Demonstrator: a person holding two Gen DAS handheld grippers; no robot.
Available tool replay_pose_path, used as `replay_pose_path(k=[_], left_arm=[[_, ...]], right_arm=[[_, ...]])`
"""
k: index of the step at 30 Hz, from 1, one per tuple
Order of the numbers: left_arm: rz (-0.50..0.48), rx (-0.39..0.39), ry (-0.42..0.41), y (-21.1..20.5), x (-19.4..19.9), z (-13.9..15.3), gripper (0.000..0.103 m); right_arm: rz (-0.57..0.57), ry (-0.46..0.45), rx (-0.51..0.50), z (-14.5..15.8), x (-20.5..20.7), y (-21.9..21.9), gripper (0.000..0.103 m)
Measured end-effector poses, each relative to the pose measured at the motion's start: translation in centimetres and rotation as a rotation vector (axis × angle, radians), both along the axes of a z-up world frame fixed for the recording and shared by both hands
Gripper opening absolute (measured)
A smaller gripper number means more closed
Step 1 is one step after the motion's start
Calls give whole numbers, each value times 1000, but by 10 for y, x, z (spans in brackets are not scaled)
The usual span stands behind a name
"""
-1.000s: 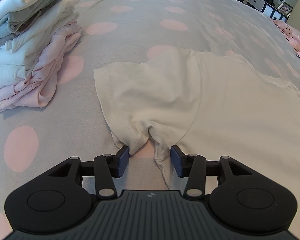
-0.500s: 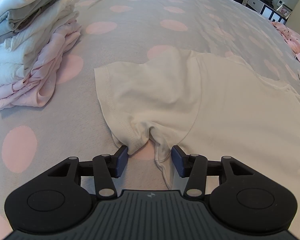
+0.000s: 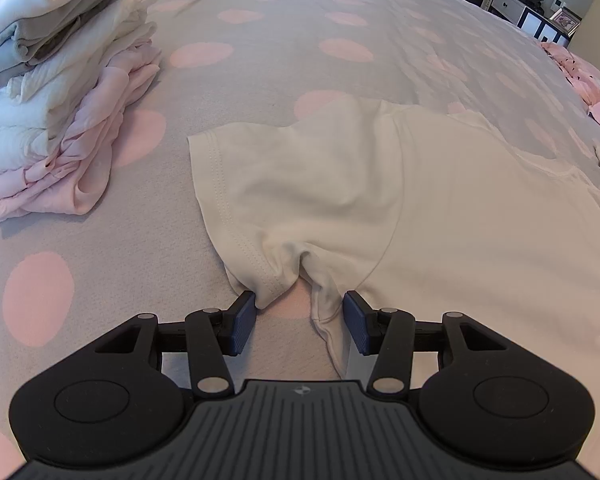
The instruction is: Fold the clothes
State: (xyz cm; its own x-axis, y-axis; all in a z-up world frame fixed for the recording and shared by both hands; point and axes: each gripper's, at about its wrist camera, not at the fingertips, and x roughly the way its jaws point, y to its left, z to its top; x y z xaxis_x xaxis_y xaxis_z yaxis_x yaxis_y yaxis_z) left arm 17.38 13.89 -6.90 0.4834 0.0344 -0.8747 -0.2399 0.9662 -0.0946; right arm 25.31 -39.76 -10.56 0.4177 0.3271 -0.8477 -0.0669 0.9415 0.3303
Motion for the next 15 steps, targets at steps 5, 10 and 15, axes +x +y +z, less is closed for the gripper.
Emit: replay_pose_path(k=[5,10,15], left_arm=[[8,11,6,-2,-1,4,46],[22,9,2,0,-8,12,46],[19,-1,-21,1,-15,26,46]], right_arm=[[29,-8,-131,1,-11,11,4],[-19,-5,-170,10,-13,-3,5],[-30,-19,-118,25,-21,-18,10]])
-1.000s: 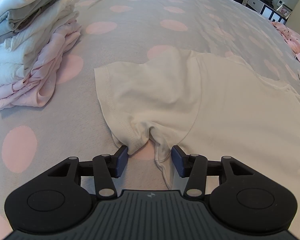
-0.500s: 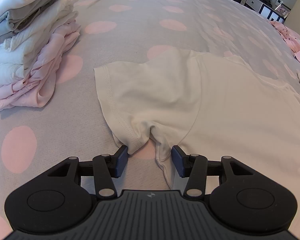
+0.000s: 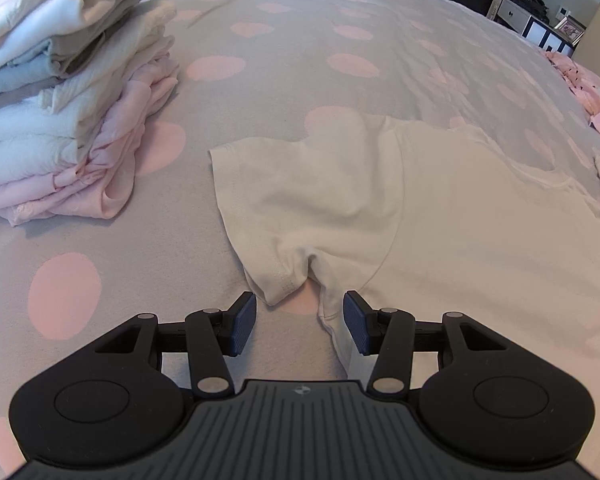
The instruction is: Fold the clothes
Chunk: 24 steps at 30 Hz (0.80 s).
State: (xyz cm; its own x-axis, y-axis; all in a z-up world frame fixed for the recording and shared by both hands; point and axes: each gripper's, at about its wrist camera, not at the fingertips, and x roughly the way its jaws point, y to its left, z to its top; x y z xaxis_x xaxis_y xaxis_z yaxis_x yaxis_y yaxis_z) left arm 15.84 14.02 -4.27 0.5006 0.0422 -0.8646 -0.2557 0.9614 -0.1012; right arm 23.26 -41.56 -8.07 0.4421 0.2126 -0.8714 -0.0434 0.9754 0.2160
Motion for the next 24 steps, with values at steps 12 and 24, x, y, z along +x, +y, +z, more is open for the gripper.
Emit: replay_pose_path(k=[12,24], left_arm=[[-65,25,-7,-11,-23,16,46],[-50,-3,-46,-12,-56,30,46]], right_arm=[[224,87,43,-6,-83,24,12],[309,125,-109,-10,-134,35,3]])
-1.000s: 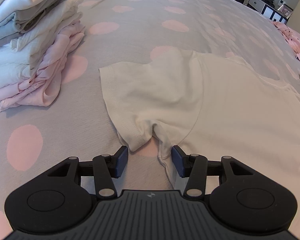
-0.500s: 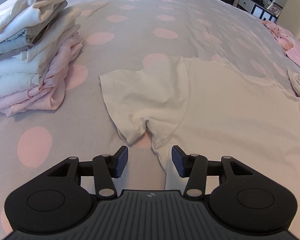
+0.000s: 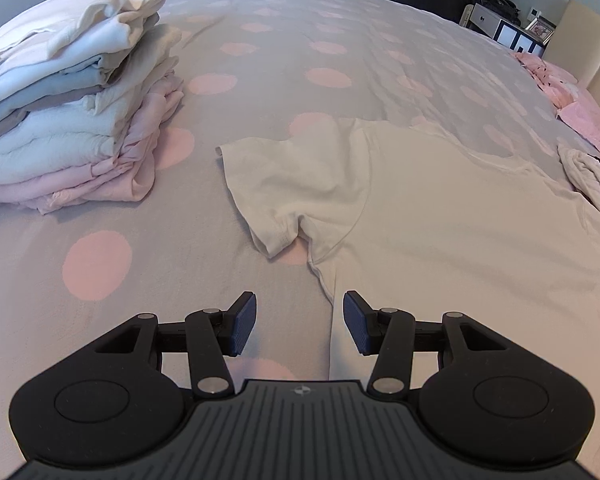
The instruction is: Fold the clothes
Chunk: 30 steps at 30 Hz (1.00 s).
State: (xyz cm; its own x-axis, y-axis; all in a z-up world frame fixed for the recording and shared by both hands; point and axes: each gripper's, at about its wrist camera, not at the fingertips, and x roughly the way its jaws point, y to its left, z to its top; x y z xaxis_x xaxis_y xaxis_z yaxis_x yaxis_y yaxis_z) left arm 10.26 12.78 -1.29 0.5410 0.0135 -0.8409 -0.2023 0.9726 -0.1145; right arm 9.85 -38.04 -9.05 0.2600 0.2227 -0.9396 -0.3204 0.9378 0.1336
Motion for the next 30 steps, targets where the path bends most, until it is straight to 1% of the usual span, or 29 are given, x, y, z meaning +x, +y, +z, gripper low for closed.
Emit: replay_pose_path(k=[1,2,4,6,9,11,15,19,20,21,23,26,30], left_arm=[[-1,-4,-1,0,-3,0,46],[-2,-9,1,0,-6,-1,46],[-8,-15,8,0,-12,-2,46],[-17,-16,15,-2,-17,-2,46],[-25,-15,14,-2,-23,-1,46],[-26,-17,11,-1,-26,-1,46],[-28,-20,10,-1,-31,0,46],[-39,-6,11,-3,-36,0,46],[-43,0,11,-3,-37,0,46],[-45,5,12,-4,-38,0,46],[-46,15,13,-4,-42,1,46],[-46,13,11,-3,-46,2,46],[-41,15,16,0,-47,1,46]], right_arm=[[-1,6,2,1,-3,-1,4],[1,14,3,0,-7,-3,8],[15,31,2,-4,-17,-6,11],[27,43,11,-9,-28,-11,27],[77,48,37,-13,-45,-16,30],[135,55,25,-17,-57,-15,31],[233,94,-37,-33,-73,-7,31],[268,110,-30,-47,-77,-4,31],[278,115,-31,-50,-78,-3,30],[295,115,-36,-52,-80,0,25],[337,123,-69,-54,-83,6,2],[388,175,-138,-56,-82,8,2],[378,213,-220,-55,-86,7,1]])
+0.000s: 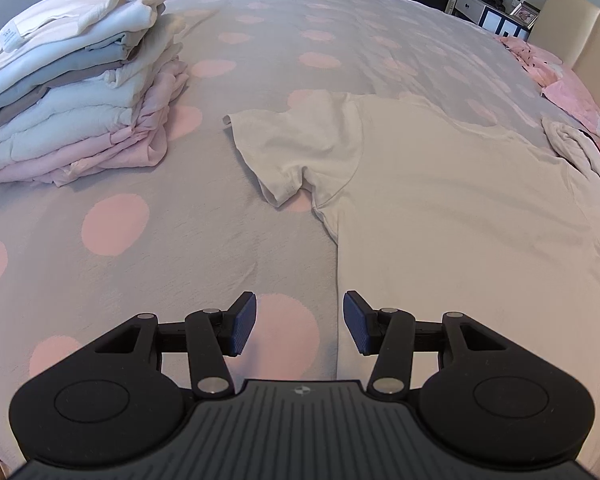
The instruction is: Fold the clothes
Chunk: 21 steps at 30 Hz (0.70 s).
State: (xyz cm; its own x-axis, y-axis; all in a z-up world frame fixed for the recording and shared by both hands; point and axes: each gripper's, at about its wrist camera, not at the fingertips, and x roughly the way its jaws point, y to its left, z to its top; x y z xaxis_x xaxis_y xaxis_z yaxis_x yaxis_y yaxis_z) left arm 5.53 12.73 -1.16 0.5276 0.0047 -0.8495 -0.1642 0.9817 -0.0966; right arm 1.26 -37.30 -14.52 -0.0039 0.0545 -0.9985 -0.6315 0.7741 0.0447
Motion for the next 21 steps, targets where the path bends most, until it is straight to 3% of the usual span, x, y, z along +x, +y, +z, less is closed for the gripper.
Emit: replay_pose_path(k=[4,7,8,9,10,16,21], left_arm=[[-11,-5,12,1,-3,1,46],[-56,-15,26,0,-9,4,46],[-77,-18,34,-2,-12,4,47],[-100,-19,44,-3,-16,4,47],[-126,-21,56,-4,-20,3,47],[-273,-40,120,-7,-52,-3,47],[-373,-40,200,-10,-90,-9,47]], right_arm=[[55,80,-99,-16,-8,3,1],[108,37,-182,-12,-12,9,8],[116,6,-169,-2,-10,12,14],[121,-26,-139,10,-9,12,27],[127,-61,-106,23,-7,15,32],[227,-256,6,76,-8,60,33],[281,-275,97,86,6,106,34]])
